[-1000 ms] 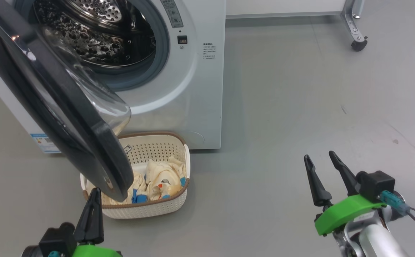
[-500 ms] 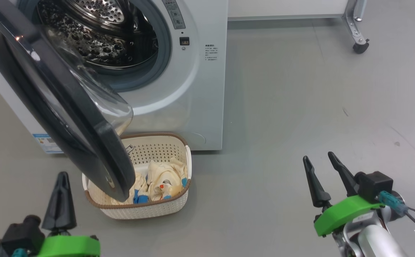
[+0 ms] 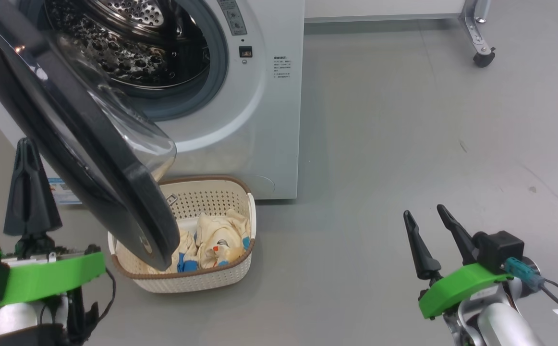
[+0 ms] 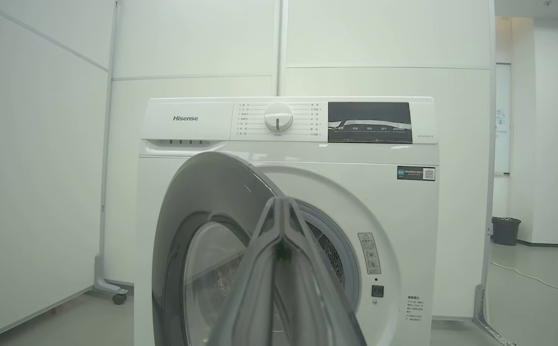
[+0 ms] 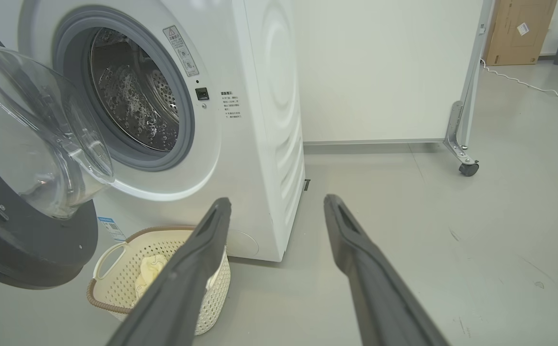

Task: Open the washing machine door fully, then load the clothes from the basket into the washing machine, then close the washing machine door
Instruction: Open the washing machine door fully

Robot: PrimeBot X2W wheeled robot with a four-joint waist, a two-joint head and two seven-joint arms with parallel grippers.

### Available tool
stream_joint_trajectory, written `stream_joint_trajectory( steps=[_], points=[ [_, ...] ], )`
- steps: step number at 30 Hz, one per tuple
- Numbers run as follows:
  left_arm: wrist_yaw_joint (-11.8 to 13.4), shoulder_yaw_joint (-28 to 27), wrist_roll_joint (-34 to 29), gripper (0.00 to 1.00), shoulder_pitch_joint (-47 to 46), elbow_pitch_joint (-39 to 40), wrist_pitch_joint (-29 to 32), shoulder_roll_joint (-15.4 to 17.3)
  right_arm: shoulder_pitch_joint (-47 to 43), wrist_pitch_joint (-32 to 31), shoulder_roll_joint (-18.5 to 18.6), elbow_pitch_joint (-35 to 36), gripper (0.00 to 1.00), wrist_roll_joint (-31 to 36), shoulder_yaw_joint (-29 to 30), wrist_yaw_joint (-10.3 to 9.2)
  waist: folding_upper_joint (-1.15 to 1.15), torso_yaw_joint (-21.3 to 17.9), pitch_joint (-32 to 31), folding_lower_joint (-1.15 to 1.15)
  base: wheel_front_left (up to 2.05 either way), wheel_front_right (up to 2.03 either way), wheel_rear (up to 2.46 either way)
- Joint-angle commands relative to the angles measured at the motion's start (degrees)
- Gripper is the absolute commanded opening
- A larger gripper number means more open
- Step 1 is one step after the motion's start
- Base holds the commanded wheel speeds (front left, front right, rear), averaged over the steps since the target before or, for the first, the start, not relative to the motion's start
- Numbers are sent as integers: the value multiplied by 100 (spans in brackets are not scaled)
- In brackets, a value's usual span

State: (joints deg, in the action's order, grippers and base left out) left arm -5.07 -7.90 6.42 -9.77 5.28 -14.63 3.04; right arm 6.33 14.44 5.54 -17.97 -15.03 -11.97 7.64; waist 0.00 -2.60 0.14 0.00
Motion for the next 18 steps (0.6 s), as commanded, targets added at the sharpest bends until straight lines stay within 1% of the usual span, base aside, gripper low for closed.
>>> stream_joint_trajectory(
  steps=[1, 9, 18],
  points=[
    [-26, -142, -101, 0, -335, 259, -37, 163, 254, 56, -3, 149, 100, 69, -118, -15, 0, -10, 0, 0, 0, 0, 0],
    [-153, 494, -120, 0, -600, 277, -6, 203, 252, 56, -24, 150, 100, 83, -91, -15, 0, -72, 2, 0, 0, 0, 0],
    [-213, 1175, 96, 0, -734, -27, 385, 232, 258, 56, -70, 152, 100, 101, -87, -15, 0, -133, 52, 0, 0, 0, 0]
  ],
)
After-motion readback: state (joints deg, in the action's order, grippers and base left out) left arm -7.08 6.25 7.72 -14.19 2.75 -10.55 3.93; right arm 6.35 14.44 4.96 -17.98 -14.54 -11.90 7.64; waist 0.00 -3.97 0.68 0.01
